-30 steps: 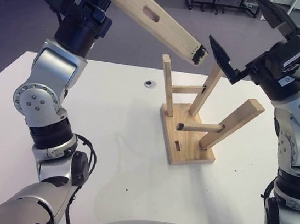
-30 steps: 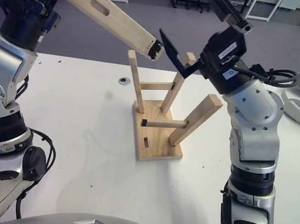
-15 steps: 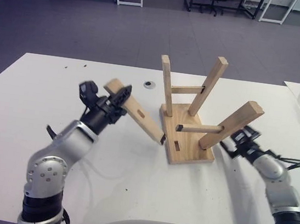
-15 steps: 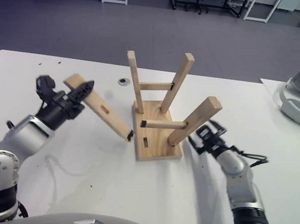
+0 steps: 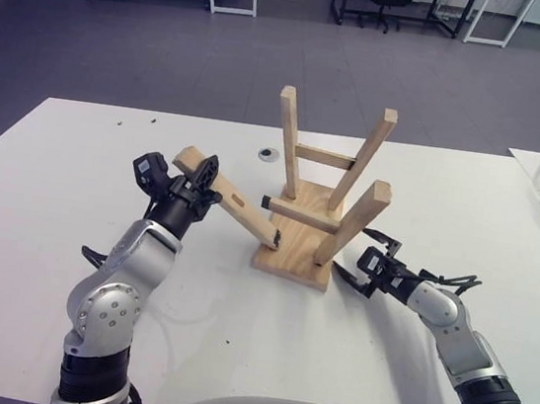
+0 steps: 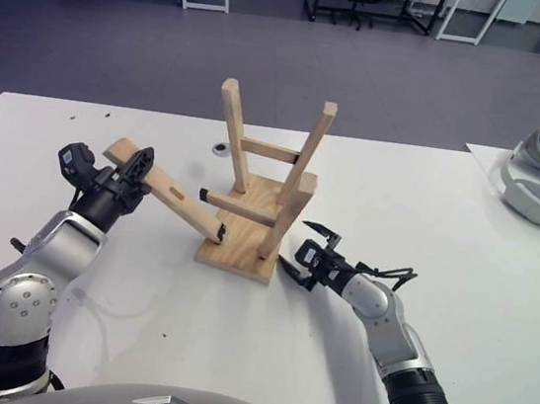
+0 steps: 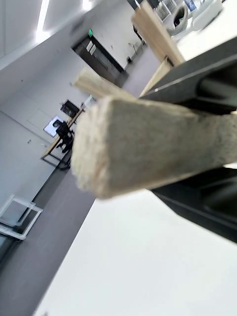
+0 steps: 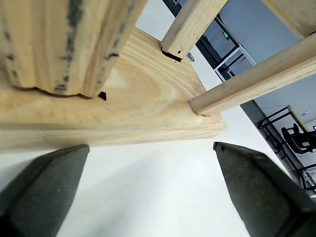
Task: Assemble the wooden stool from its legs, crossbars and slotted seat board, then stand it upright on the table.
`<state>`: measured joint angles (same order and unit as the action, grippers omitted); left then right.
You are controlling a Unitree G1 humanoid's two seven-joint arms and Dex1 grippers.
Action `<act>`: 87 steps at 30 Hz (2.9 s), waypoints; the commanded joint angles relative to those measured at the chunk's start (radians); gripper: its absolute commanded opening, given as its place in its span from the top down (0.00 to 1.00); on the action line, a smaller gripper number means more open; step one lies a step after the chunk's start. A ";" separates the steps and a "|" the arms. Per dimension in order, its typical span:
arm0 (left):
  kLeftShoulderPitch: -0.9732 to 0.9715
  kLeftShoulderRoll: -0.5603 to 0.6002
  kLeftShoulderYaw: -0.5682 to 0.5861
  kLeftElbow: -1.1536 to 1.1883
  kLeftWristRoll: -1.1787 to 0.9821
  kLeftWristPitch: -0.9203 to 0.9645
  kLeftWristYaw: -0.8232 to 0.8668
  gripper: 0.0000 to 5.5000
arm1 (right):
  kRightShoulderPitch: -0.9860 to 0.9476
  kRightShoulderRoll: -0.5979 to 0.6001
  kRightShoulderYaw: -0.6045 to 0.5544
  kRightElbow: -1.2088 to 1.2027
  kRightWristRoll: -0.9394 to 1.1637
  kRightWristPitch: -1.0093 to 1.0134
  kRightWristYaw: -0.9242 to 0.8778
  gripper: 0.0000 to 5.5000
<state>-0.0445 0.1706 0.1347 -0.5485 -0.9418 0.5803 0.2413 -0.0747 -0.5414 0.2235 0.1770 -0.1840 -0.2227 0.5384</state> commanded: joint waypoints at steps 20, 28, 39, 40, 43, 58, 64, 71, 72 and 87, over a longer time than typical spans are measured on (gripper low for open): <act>-0.129 0.137 -0.240 -0.035 0.283 0.277 -0.038 0.81 | -0.017 0.030 0.012 -0.067 -0.046 0.073 -0.024 0.15; -0.127 0.160 -0.374 -0.002 0.420 0.304 -0.109 0.68 | -0.028 0.057 0.011 -0.089 -0.055 0.107 -0.032 0.15; -0.153 -0.008 -0.230 -0.048 0.291 0.201 -0.244 0.36 | -0.036 0.094 -0.091 -0.139 0.053 0.164 -0.055 0.15; -0.147 -0.040 -0.199 -0.077 0.204 0.217 -0.254 0.36 | -0.036 0.103 -0.139 -0.166 0.099 0.193 -0.066 0.15; -0.120 -0.063 -0.129 -0.155 0.006 0.256 -0.250 0.36 | -0.040 0.098 -0.273 -0.233 0.207 0.276 -0.094 0.15; -0.574 0.302 -0.035 0.040 -0.116 0.222 -0.348 0.36 | -0.341 0.008 -0.608 -0.731 1.273 0.836 -0.254 0.15; -0.283 0.321 -0.449 0.251 0.311 0.082 -0.528 0.36 | -0.131 0.016 -0.389 -0.586 1.082 1.025 -0.392 0.15; -0.410 0.269 -0.316 0.196 0.317 0.018 -0.531 0.36 | -0.267 0.067 -0.448 -0.668 1.251 0.993 -0.404 0.15; -0.467 0.250 -0.257 0.179 0.262 0.017 -0.521 0.36 | -0.306 0.070 -0.476 -0.670 1.284 0.978 -0.408 0.15; -0.256 0.279 -0.400 0.236 0.368 -0.011 -0.630 0.36 | -0.107 0.000 -0.384 -0.493 1.124 0.959 -0.352 0.15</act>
<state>-0.4329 0.4274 -0.1528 -0.4120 -0.6740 0.5274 -0.3391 -0.2386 -0.5694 -0.2427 -0.3920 1.0293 0.6938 0.1811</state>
